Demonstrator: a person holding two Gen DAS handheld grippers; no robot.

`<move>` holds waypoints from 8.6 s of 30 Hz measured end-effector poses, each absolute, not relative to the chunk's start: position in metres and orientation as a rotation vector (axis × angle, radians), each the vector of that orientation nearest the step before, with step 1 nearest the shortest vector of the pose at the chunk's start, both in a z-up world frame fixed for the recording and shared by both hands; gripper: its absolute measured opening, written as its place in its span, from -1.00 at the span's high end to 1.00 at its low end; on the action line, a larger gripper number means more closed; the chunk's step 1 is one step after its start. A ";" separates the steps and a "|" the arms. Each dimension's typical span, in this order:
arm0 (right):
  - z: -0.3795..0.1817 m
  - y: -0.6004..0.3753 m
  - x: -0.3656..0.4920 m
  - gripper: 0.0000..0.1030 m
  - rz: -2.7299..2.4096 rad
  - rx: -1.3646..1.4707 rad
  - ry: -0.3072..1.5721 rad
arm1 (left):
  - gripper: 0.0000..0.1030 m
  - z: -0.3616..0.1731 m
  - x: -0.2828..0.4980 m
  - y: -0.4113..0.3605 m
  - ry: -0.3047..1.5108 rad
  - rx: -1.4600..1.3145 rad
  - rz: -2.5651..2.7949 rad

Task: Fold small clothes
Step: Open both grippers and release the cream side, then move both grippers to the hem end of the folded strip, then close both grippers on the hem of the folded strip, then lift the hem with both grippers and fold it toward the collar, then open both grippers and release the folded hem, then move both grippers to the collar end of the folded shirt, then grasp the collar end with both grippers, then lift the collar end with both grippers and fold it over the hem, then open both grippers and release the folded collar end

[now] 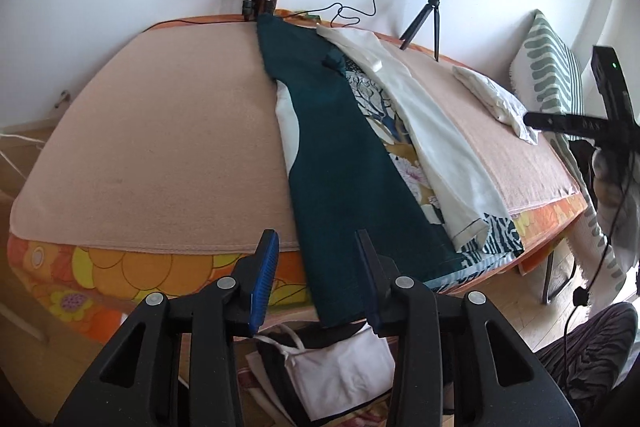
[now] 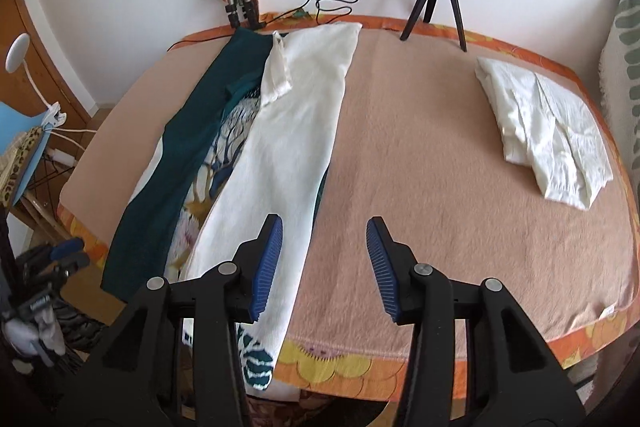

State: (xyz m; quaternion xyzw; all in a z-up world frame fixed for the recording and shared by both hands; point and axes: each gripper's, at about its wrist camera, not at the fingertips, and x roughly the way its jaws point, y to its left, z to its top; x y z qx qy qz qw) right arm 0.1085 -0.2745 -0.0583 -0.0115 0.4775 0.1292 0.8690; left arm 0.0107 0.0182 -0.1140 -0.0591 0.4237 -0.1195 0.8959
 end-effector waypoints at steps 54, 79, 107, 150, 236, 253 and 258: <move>-0.145 -0.274 0.049 0.24 0.380 0.157 1.265 | 0.22 -0.145 0.016 0.021 1.039 -0.177 -0.326; -0.128 -0.281 0.062 0.94 0.483 0.348 1.203 | 1.00 -0.105 0.032 0.011 0.919 -0.156 -0.362; -0.158 -0.297 0.224 0.94 0.349 0.504 1.189 | 0.99 -0.120 0.184 0.018 0.916 -0.099 -0.278; -0.089 -0.283 0.315 0.36 0.370 0.128 1.036 | 0.06 -0.079 0.298 0.066 0.876 -0.127 -0.206; -0.088 -0.263 0.163 0.91 0.540 0.011 0.924 | 0.90 -0.109 0.145 0.006 0.773 0.152 -0.477; -0.084 -0.301 0.131 0.22 0.381 0.137 0.983 | 0.48 -0.090 0.097 0.049 0.755 0.074 -0.490; -0.120 -0.314 0.144 0.22 0.343 0.305 1.115 | 0.43 -0.110 0.110 0.047 0.860 0.036 -0.460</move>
